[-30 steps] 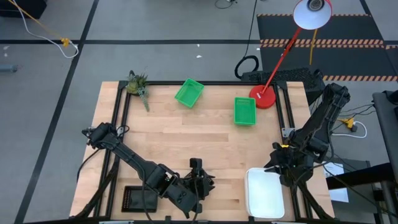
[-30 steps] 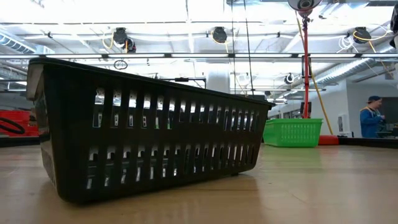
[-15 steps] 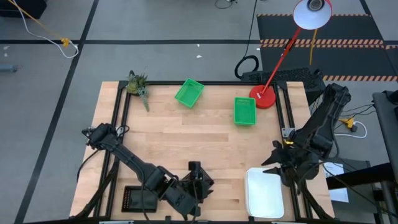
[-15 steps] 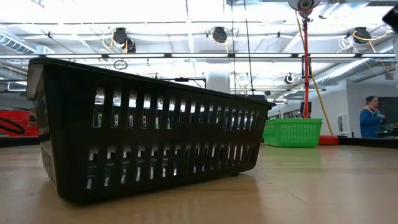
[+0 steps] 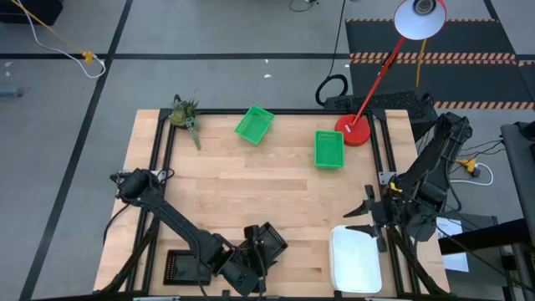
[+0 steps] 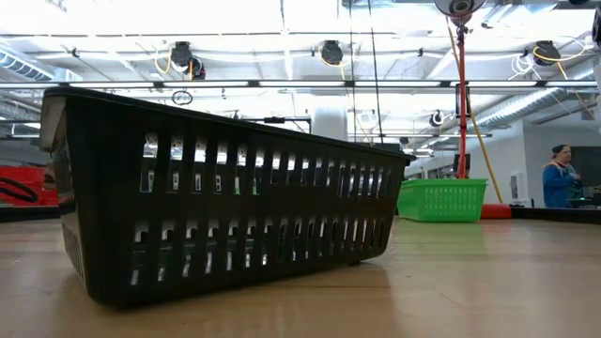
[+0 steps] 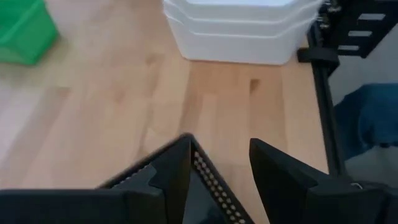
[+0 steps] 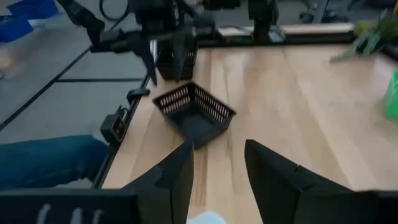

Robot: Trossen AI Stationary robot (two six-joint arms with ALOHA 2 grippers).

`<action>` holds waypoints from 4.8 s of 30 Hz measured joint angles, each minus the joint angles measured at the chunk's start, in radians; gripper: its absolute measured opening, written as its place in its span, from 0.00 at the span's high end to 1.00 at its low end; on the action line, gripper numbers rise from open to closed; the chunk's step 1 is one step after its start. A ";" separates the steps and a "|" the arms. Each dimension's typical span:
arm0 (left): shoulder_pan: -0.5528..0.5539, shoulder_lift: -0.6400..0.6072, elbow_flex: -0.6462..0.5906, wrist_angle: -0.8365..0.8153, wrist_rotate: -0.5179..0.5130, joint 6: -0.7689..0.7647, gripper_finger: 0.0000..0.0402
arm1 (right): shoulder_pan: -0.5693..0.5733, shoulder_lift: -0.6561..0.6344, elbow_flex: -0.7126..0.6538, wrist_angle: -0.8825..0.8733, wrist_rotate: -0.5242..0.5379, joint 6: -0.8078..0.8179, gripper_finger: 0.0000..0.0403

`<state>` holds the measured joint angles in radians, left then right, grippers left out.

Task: Stack baskets by color
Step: Stack the right black bin on top of the left black bins

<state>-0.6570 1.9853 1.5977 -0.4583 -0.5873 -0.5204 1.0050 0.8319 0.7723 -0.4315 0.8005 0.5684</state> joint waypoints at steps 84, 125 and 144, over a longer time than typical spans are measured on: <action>-0.277 -0.223 -0.005 -0.576 0.107 -0.278 1.00 | 0.000 0.043 0.000 0.063 0.009 -0.120 0.65; -0.545 -0.137 -0.005 -0.871 0.123 -0.660 0.99 | 0.000 0.043 0.000 0.060 0.010 -0.117 0.65; -0.550 -0.029 -0.005 -0.724 0.141 -0.800 0.75 | 0.000 0.043 0.000 0.061 0.010 -0.117 0.65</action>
<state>-1.2066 1.9562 1.5929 -1.1827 -0.4459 -1.3201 1.0050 0.8753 0.7723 -0.3706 0.8101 0.4515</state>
